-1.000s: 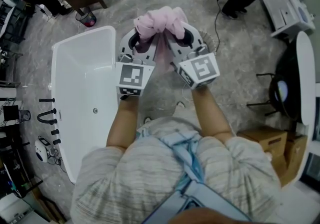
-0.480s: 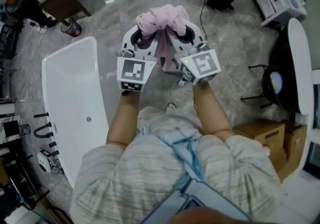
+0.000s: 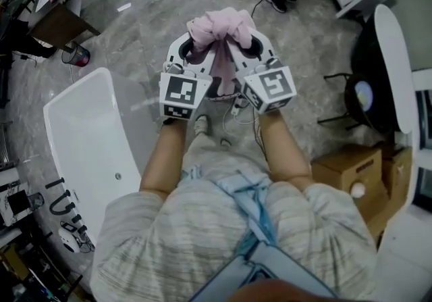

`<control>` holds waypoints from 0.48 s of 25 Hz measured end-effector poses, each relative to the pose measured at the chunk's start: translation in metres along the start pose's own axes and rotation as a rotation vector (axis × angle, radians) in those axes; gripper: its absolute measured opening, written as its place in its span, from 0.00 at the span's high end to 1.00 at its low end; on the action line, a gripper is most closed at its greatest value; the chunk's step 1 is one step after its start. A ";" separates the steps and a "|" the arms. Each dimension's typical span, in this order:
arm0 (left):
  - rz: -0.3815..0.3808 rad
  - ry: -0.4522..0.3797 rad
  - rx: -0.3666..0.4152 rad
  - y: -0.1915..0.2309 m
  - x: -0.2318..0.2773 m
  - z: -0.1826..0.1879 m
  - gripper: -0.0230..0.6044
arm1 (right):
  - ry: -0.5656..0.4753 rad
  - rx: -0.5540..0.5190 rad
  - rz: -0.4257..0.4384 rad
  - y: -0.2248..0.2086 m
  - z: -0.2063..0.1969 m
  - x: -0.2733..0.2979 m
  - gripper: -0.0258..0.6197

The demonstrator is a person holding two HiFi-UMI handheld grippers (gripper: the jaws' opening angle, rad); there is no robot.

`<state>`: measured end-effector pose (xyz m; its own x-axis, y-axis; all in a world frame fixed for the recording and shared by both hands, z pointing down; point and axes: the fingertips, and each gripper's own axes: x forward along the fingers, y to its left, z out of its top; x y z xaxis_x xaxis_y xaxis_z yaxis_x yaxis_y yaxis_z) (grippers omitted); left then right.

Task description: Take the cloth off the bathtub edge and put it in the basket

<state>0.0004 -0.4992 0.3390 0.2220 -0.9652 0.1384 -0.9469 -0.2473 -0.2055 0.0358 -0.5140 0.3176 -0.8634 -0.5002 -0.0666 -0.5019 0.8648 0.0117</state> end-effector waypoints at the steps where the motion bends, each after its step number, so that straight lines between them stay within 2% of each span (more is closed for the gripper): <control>1: -0.020 0.002 -0.002 -0.001 0.009 -0.002 0.75 | 0.011 0.007 -0.017 -0.008 -0.004 0.002 0.88; 6: -0.110 0.023 -0.011 0.000 0.048 -0.019 0.75 | 0.077 0.037 -0.105 -0.041 -0.029 0.013 0.88; 12: -0.196 0.070 -0.011 -0.007 0.087 -0.046 0.75 | 0.143 0.060 -0.166 -0.074 -0.064 0.019 0.88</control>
<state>0.0161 -0.5775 0.3968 0.3860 -0.8903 0.2415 -0.8898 -0.4284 -0.1573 0.0539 -0.5904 0.3790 -0.7698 -0.6332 0.0800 -0.6375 0.7690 -0.0472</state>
